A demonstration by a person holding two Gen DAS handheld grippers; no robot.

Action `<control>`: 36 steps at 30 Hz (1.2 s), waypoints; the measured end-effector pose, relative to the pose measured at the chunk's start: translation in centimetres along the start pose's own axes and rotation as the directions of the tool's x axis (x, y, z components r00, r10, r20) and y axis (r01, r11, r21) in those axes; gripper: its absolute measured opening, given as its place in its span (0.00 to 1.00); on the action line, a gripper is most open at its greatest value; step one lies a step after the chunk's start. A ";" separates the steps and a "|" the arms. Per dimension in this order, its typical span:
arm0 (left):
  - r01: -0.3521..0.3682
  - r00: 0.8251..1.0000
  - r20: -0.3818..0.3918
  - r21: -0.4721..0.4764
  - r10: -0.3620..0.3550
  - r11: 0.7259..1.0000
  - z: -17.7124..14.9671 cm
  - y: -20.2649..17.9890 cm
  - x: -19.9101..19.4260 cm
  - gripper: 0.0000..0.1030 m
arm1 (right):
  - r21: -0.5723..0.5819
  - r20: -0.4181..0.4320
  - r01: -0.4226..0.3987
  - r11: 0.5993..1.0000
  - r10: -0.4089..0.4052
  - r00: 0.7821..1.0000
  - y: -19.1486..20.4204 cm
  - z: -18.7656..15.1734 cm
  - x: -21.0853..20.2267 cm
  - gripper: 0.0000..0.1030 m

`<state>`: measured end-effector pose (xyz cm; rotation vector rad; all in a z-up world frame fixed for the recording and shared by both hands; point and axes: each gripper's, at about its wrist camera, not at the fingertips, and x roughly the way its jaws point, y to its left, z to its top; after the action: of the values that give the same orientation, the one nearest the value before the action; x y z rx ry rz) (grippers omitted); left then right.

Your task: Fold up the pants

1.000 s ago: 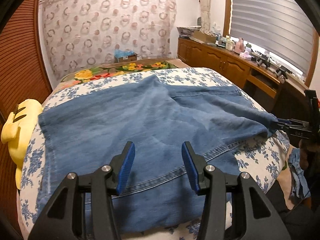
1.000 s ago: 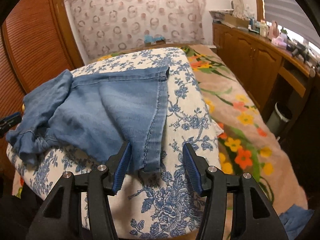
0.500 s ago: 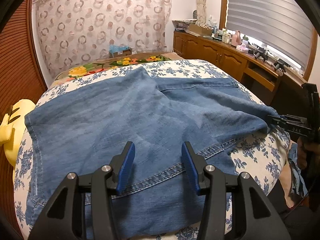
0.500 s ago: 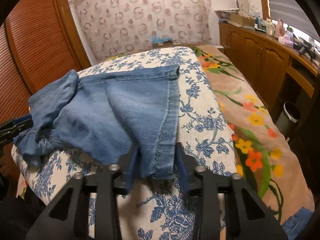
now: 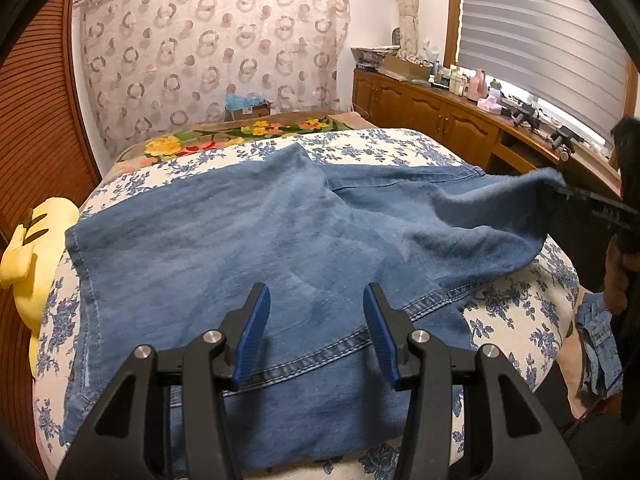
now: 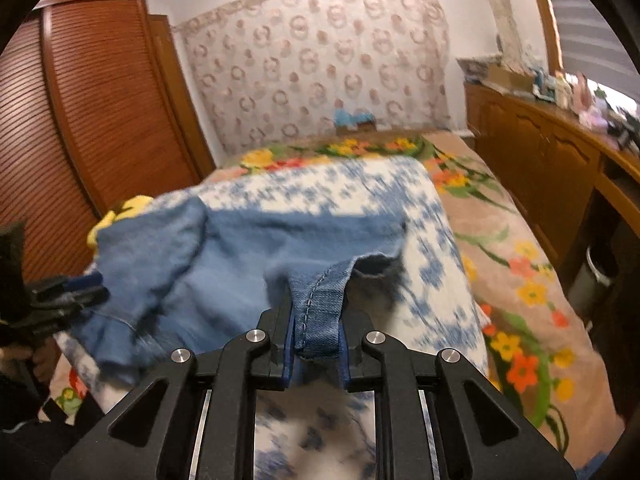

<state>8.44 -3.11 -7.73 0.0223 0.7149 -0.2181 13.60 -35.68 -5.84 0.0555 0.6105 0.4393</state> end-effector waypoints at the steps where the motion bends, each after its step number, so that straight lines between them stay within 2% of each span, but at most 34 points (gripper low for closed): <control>1: 0.000 1.000 0.003 -0.003 0.000 1.000 -0.1 0.1 -0.2 0.46 | -0.016 0.014 -0.014 1.000 0.015 1.000 0.7 0.6 -0.1 0.14; 6: -0.011 1.000 0.022 -0.013 0.011 1.000 -0.2 0.9 -1.4 0.46 | -0.084 0.062 -0.103 0.991 0.108 0.992 4.8 3.6 -0.6 0.13; 12: -0.029 0.998 0.062 -0.042 0.031 0.999 -0.3 2.6 -3.6 0.46 | -0.218 0.098 -0.220 0.951 0.245 0.964 12.4 7.7 -1.1 0.13; 17: -0.039 0.996 0.072 -0.070 0.044 0.997 -0.5 4.0 -4.2 0.46 | -0.284 0.045 -0.286 0.915 0.311 0.949 17.4 8.7 1.2 0.13; 19: -0.039 0.997 0.068 -0.081 0.045 0.996 -0.7 4.4 -4.2 0.46 | -0.292 -0.012 -0.305 0.906 0.315 0.949 18.5 8.4 3.0 0.19; 20: -0.040 0.997 0.067 -0.084 0.045 0.996 -0.8 4.6 -4.2 0.46 | -0.293 -0.048 -0.315 0.903 0.315 0.948 18.9 8.0 4.0 0.28; 21: -0.040 0.997 0.065 -0.085 0.046 0.996 -0.8 4.6 -4.1 0.46 | -0.293 -0.059 -0.310 0.905 0.306 0.950 18.8 7.7 4.5 0.36; 22: -0.041 0.997 0.064 -0.087 0.047 0.995 -0.9 4.7 -4.1 0.46 | -0.290 -0.071 -0.295 0.911 0.287 0.955 18.7 7.4 5.1 0.39; 27: -0.032 0.998 0.060 -0.089 0.037 0.996 -1.0 4.5 -3.8 0.46 | -0.282 -0.093 -0.280 0.917 0.264 0.960 17.0 6.3 4.9 0.42; 31: -0.013 0.998 0.060 -0.077 0.018 0.997 -0.8 3.8 -3.6 0.46 | -0.279 -0.088 -0.217 0.936 0.200 0.976 14.7 5.1 4.4 0.44; 36: 0.017 0.999 0.049 -0.061 -0.014 0.998 -0.7 2.8 -3.3 0.46 | -0.233 -0.121 -0.155 0.960 0.129 0.984 11.6 3.0 5.3 0.47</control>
<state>6.16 0.30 -6.31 -0.0471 0.6730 -0.2102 14.73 -22.69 -4.19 -0.1584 0.6541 0.6570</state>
